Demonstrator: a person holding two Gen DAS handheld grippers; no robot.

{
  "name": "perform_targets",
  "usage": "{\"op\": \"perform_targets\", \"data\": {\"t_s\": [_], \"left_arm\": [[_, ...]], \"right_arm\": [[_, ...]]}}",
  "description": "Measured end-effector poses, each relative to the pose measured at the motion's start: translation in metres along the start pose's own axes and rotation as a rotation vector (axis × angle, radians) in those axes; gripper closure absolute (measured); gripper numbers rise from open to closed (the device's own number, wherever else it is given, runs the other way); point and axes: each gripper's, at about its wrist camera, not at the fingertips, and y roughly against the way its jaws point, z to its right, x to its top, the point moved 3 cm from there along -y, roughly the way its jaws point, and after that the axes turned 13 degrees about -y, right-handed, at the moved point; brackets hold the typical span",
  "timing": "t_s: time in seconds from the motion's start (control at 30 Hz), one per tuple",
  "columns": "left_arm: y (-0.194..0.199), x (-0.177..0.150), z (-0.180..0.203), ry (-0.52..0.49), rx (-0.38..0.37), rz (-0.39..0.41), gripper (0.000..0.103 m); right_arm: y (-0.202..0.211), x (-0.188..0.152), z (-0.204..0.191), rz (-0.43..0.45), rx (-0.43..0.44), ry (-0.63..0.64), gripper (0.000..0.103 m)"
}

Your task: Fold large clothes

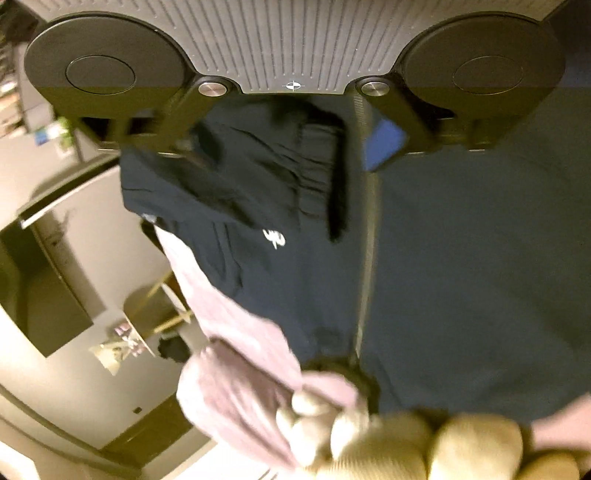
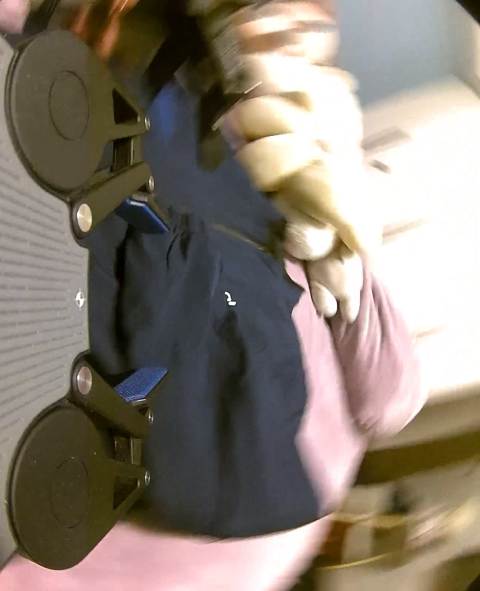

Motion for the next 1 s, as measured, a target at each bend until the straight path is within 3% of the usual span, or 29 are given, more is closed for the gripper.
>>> {"op": "perform_targets", "data": {"t_s": [0.07, 0.17, 0.27, 0.37, 0.53, 0.57, 0.63, 0.73, 0.8, 0.87, 0.97, 1.0], "left_arm": [[-0.014, -0.002, -0.002, 0.030, -0.007, -0.042, 0.033], [-0.031, -0.003, -0.002, 0.007, 0.021, -0.077, 0.034], [-0.042, -0.002, -0.004, 0.023, 0.028, -0.103, 0.038], [-0.050, 0.000, -0.002, 0.022, 0.071, -0.107, 0.060], [-0.046, -0.004, 0.000, 0.013, 0.097, -0.080, 0.070], [-0.041, -0.003, 0.001, 0.009, 0.100, -0.072, 0.076], [-0.024, 0.002, -0.001, 0.012, 0.098, -0.046, 0.098], [0.008, 0.018, -0.014, 0.034, 0.102, -0.001, 0.097], [0.034, 0.030, -0.025, -0.020, 0.189, 0.051, 0.097], [0.057, 0.036, -0.039, -0.083, 0.325, 0.089, 0.097], [0.073, 0.039, -0.069, -0.069, 0.472, 0.097, 0.096], [0.076, 0.036, -0.078, -0.063, 0.486, 0.097, 0.093]], "right_arm": [[0.013, -0.005, 0.029, -0.016, 0.045, -0.165, 0.043], [0.020, -0.013, 0.061, -0.043, 0.068, -0.308, 0.053], [0.013, -0.021, 0.080, -0.055, 0.060, -0.353, 0.055], [0.013, -0.028, 0.089, -0.068, 0.068, -0.399, 0.056], [0.008, -0.025, 0.087, -0.066, 0.060, -0.391, 0.056], [0.010, -0.024, 0.086, -0.067, 0.057, -0.388, 0.056], [0.011, -0.021, 0.084, -0.062, 0.053, -0.378, 0.056], [0.012, -0.012, 0.078, -0.044, 0.051, -0.359, 0.056], [0.013, -0.006, 0.077, -0.030, 0.056, -0.352, 0.056], [0.012, 0.001, 0.073, -0.024, 0.069, -0.345, 0.056], [0.006, 0.008, 0.068, -0.020, 0.076, -0.334, 0.056], [0.003, 0.009, 0.066, -0.021, 0.080, -0.332, 0.056]]}}
